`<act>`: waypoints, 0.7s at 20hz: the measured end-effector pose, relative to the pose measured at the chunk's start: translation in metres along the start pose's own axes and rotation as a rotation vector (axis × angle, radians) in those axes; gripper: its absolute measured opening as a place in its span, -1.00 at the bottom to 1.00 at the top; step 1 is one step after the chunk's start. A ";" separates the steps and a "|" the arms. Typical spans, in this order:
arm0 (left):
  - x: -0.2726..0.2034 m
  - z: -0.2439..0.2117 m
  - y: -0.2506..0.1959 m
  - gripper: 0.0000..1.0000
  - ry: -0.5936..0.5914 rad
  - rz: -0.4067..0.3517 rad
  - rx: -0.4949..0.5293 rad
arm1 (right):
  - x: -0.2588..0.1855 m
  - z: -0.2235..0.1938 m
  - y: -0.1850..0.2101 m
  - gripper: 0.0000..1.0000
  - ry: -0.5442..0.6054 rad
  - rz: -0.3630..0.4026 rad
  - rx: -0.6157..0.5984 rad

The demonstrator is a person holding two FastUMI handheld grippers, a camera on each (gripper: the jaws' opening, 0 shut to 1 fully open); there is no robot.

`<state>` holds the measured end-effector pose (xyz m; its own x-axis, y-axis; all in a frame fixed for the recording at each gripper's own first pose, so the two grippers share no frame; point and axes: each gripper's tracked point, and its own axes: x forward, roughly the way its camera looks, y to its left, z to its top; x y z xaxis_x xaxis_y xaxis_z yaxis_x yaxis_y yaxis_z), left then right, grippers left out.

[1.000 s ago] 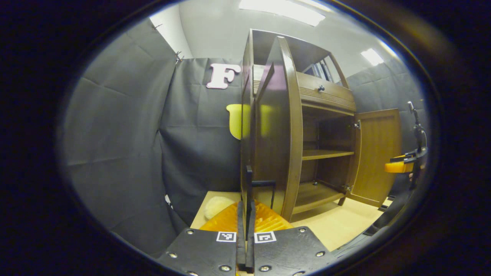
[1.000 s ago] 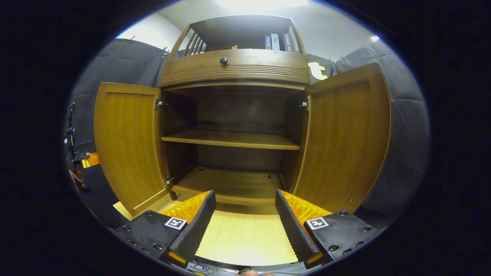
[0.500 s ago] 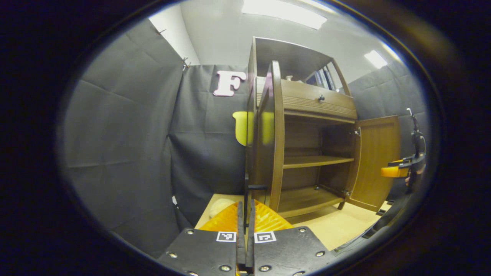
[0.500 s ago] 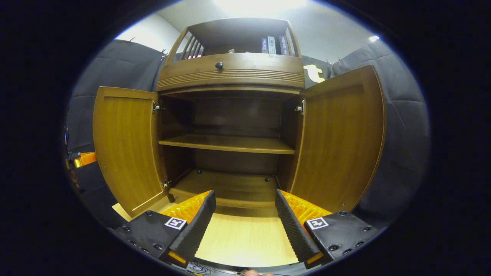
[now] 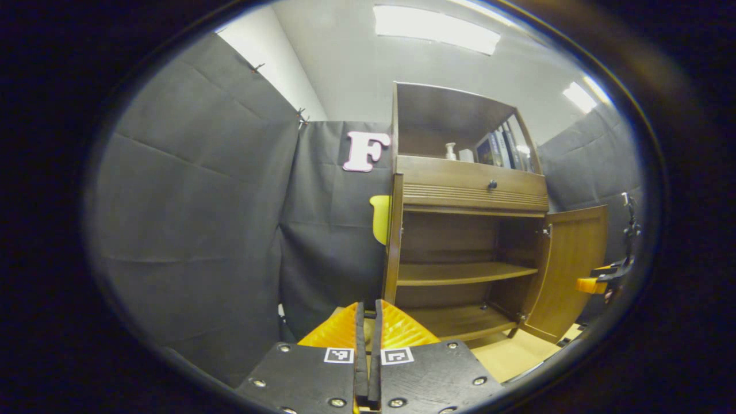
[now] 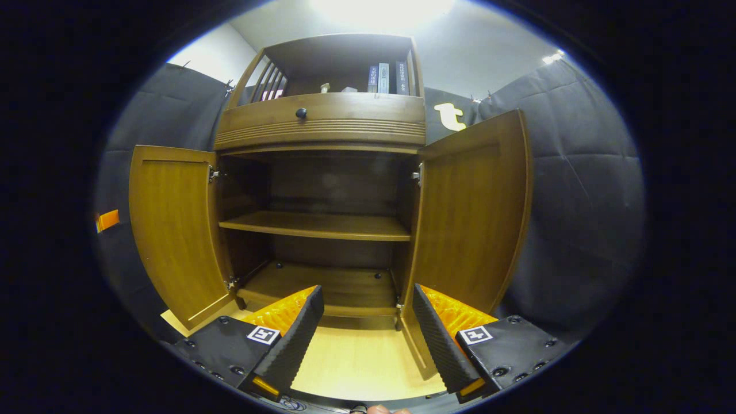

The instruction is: Open the right door of the double-door shoe cabinet with the right hand, and open the left door with the left hand.

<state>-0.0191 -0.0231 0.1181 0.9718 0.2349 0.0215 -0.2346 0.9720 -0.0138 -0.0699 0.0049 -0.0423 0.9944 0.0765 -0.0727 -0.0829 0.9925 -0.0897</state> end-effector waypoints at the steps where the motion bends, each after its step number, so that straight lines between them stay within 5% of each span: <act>1: 0.000 0.003 -0.005 -0.98 0.000 0.013 -0.003 | -0.003 0.006 -0.006 0.92 -0.011 -0.015 -0.003; 7: 0.001 -0.001 -0.054 0.84 0.031 0.002 -0.042 | -0.017 0.022 -0.020 0.92 -0.028 -0.043 0.030; 14: 0.007 -0.005 -0.097 0.84 0.020 -0.012 -0.009 | -0.037 0.032 -0.029 0.92 -0.018 -0.057 0.049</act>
<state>0.0109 -0.1160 0.1144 0.9749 0.2227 0.0020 -0.2226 0.9746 -0.0227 -0.1024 -0.0233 -0.0048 0.9985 0.0209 -0.0511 -0.0232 0.9987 -0.0444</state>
